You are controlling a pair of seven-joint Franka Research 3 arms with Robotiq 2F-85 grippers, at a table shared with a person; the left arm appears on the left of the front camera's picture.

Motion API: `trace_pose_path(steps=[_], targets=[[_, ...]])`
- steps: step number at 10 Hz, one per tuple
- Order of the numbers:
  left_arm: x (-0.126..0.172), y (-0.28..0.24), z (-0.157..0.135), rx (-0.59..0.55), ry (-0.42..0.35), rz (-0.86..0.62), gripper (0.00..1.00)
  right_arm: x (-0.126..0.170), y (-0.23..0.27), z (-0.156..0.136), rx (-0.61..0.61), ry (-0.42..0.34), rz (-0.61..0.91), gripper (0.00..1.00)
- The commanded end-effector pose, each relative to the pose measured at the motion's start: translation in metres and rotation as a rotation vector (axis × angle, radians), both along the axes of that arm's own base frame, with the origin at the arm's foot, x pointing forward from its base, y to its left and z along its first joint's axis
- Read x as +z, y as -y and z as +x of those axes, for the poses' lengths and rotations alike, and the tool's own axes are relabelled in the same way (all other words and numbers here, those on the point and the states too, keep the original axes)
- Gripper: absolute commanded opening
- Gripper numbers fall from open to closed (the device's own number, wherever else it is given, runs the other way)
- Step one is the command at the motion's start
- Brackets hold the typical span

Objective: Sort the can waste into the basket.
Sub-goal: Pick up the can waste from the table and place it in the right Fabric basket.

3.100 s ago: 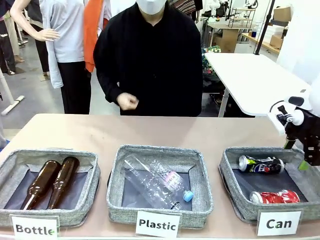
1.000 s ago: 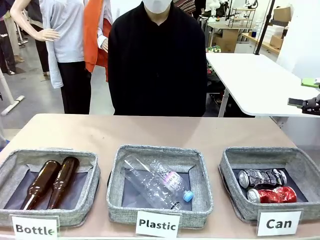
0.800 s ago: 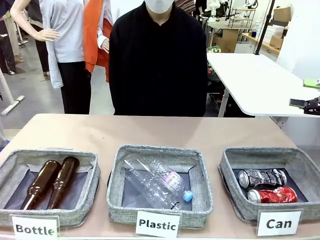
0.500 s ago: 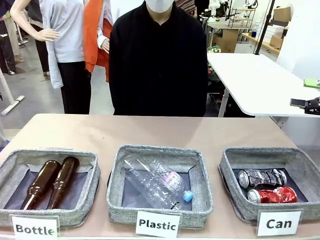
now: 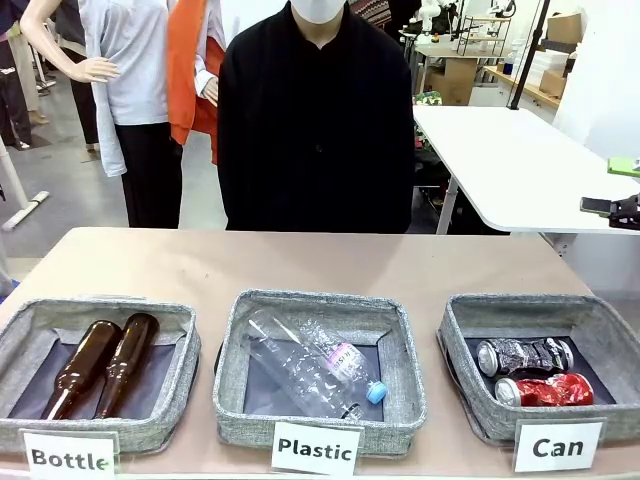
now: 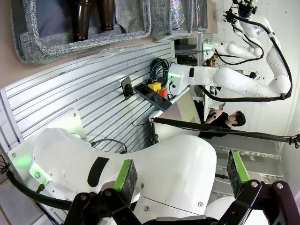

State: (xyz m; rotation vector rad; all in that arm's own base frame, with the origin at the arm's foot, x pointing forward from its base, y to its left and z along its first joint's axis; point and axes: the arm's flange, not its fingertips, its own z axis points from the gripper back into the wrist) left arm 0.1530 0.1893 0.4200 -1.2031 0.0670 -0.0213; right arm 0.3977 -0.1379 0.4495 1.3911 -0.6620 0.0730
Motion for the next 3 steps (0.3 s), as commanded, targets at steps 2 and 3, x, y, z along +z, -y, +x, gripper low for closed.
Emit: trace_pose_path(steps=[2,3], targets=[[0.0011,0.0004,-0.0026,-0.003,-0.005,-0.006,1.00,0.0013,0.0028,0.0010,0.015,0.019,-0.005,1.00],[0.0011,0.0004,-0.0026,-0.003,-0.005,-0.006,1.00,0.0013,0.0028,0.0010,0.015,0.019,-0.005,1.00]])
